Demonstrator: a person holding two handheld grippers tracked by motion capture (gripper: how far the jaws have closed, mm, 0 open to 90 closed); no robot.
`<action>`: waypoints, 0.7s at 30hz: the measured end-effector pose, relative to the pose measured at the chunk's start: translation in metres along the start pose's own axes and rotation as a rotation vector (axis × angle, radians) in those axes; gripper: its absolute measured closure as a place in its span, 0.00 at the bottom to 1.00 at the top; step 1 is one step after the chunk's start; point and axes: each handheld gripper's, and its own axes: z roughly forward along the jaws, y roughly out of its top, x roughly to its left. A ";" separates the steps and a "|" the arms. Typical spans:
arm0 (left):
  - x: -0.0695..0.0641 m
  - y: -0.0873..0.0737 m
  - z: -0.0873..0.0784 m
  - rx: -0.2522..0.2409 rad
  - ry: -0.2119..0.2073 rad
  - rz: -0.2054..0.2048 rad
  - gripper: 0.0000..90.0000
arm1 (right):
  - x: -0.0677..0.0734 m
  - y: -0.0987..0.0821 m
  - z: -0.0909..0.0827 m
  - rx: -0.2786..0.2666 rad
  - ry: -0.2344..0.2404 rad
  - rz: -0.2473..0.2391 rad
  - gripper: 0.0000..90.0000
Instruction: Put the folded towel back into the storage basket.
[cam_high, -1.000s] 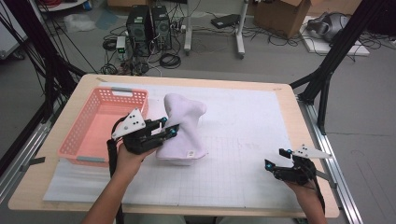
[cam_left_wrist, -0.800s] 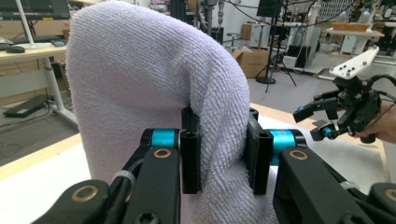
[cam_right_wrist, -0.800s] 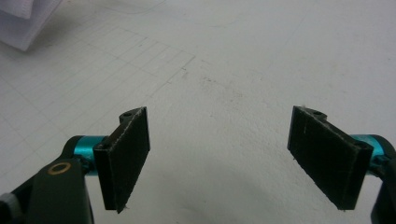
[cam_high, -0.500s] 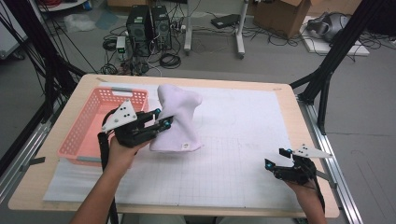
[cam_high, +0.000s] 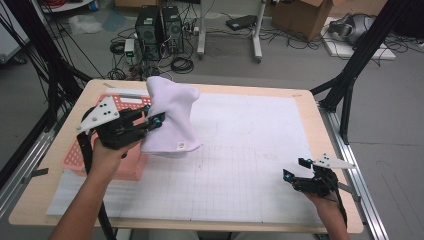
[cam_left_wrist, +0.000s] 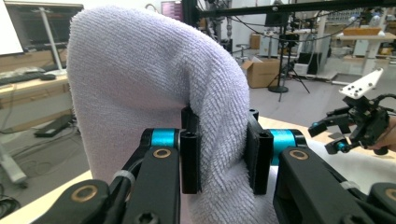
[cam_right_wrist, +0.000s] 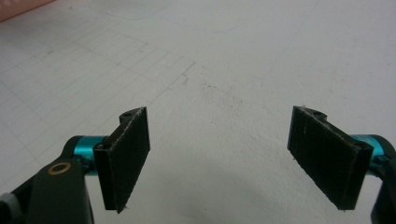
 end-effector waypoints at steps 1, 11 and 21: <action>0.002 0.001 -0.003 -0.005 0.007 -0.002 0.80 | 0.000 0.000 0.000 -0.001 0.000 -0.001 0.22; 0.022 0.006 -0.033 -0.033 0.065 -0.018 0.80 | 0.001 0.001 0.002 0.003 -0.001 0.000 0.22; 0.043 0.006 -0.055 -0.065 0.109 -0.051 0.80 | 0.003 0.002 0.005 0.010 0.003 -0.009 0.22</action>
